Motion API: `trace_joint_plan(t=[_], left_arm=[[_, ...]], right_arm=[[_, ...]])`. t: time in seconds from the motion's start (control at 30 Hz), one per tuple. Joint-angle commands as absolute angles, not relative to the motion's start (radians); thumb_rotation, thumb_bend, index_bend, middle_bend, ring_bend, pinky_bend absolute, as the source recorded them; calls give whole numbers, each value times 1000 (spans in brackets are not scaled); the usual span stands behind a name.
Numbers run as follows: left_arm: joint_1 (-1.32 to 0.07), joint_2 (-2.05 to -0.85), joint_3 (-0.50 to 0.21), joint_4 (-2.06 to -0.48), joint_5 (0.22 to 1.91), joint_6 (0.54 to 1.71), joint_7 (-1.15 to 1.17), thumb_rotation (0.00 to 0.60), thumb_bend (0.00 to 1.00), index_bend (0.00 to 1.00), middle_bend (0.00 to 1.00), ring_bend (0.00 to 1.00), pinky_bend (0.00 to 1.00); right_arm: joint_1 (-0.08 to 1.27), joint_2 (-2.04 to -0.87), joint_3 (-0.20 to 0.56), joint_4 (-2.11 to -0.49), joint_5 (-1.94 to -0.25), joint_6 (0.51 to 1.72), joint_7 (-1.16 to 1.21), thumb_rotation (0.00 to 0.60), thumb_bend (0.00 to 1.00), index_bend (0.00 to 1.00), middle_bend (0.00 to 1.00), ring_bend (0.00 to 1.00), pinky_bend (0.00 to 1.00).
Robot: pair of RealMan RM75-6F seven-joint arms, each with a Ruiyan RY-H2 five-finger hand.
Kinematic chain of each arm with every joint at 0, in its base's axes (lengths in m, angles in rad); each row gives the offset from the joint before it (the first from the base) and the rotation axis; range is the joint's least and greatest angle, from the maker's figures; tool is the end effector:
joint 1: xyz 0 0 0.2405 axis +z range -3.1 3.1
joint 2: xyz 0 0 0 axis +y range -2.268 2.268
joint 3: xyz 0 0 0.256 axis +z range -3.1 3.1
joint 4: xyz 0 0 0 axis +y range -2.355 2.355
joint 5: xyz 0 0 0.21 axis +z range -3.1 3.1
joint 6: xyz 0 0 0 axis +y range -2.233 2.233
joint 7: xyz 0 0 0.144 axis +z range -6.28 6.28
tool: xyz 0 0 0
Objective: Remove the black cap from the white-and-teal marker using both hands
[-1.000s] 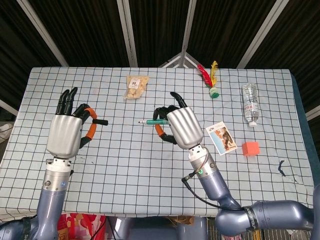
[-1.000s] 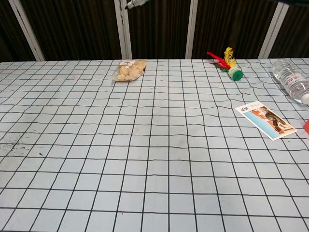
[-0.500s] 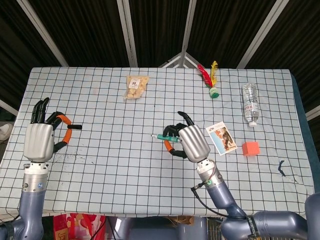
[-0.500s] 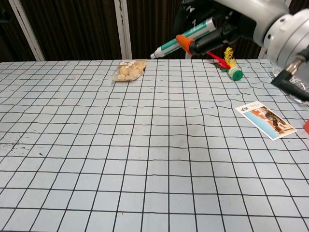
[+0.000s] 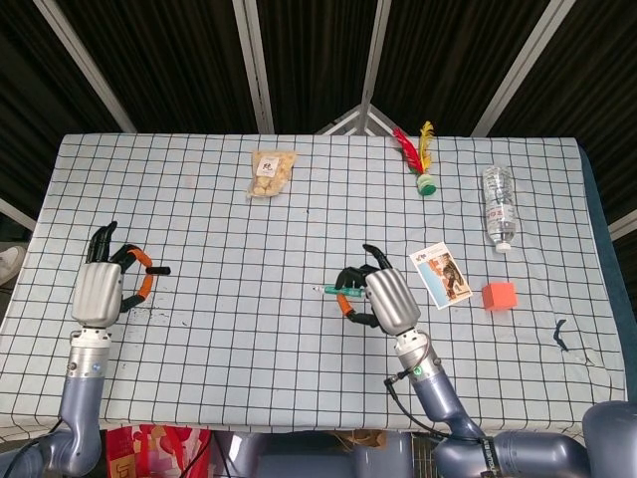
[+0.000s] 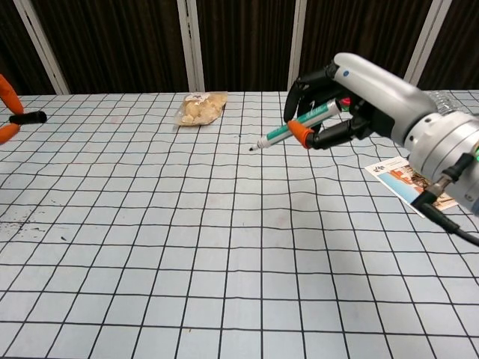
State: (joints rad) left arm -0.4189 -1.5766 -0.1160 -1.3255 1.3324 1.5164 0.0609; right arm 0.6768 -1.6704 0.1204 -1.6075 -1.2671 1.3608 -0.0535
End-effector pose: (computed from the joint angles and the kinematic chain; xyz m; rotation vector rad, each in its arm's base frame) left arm -0.2453 0.2869 0.0530 -1.3270 -0.8444 -1.1894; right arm -0.1054 -0.2930 -0.0107 1.5732 -1.1796 1.4844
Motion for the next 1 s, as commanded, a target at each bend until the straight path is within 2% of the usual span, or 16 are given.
trace_joint_plan(t=[0.03,0.4,0.6,0.8,1.0], left_arm=[[-422,-1656,-122,-1217,1331,1462,-26,600,506,535,412,0,0],[-468,-1760,-132,-1077,1341,1361,-2,600,489,461,376,0,0],[-478,-1783,-128,-1046,1316,1292,58,600,464,371,319,0,0],[-481,-1779,-121,-1055,1312,1248,91,600,464,180,178,0,0],[-470,-1750,-132,-1107,1332,1282,80,600,464,135,144,0,0]], right_arm=[[657,-1712,105,-1547,-1278,1336,-26,600,626,810,720,543,127],[629,-1789,114,-1412,-1309,1301,36,600,637,813,722,543,127],[620,-1808,127,-1381,-1325,1291,63,600,638,813,722,543,127],[615,-1825,148,-1357,-1336,1280,88,600,637,813,722,543,127],[611,-1851,163,-1327,-1333,1261,114,600,637,813,722,543,127]])
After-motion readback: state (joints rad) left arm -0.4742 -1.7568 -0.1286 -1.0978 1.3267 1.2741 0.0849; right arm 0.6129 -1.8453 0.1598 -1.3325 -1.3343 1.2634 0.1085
